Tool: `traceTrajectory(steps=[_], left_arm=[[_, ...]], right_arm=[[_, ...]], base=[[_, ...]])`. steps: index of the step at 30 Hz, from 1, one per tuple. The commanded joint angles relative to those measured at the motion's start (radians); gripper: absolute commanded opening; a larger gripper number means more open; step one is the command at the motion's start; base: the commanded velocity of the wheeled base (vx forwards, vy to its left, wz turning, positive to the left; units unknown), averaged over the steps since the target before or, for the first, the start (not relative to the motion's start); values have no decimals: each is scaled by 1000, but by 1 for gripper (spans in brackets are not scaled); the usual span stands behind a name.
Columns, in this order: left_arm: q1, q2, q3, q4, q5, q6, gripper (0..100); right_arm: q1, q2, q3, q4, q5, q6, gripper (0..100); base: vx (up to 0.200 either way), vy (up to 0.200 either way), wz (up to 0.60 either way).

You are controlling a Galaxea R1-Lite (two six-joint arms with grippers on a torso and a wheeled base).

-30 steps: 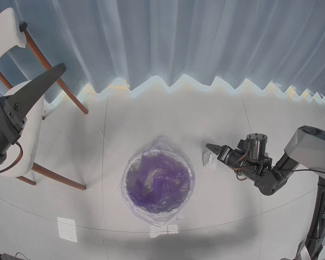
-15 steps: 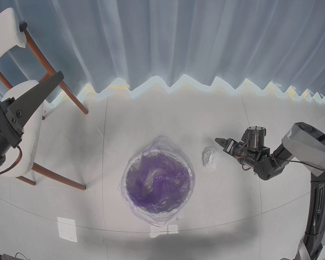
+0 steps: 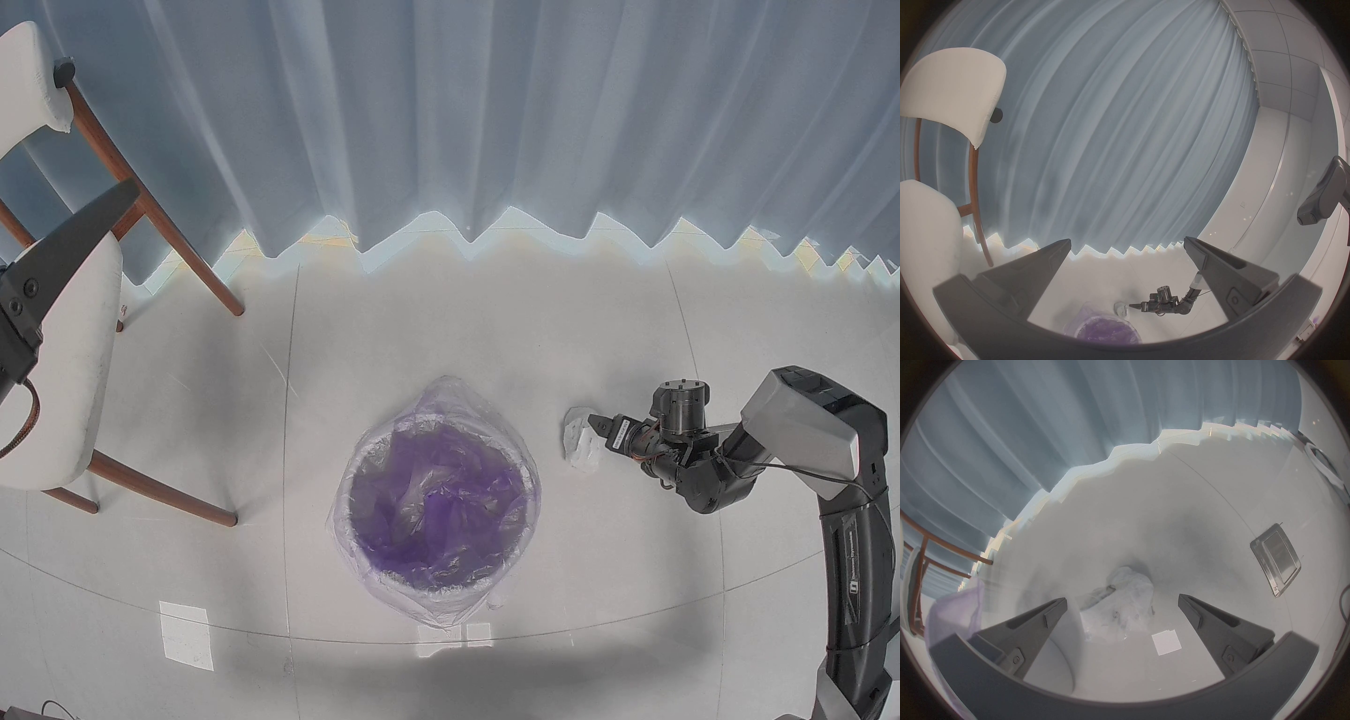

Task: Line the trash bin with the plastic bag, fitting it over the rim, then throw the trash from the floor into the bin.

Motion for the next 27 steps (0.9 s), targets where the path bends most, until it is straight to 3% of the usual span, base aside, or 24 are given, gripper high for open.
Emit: traceTrajectory(steps=[1,8,21,22,27], left_arm=[[0,3,-4,-1,1,-1,100],[3,4,-4,-1,8,2,100],[1,4,-1,-1,4,5,100],[1,4,-1,-1,4,4,100],[0,3,3,1,2,5,100]], right_arm=[[7,58,-25,-3,-2,-21,100],[29,114,-68,-7,-11,-90,100],[29,221,-257,20,-36,-139,100],[29,230,-265,20,-40,-146,0],[30,253,-289,13,-53,-150,0]], base=[[0,0,0],[0,0,0],[0,0,0],[0,0,0],[0,0,0]])
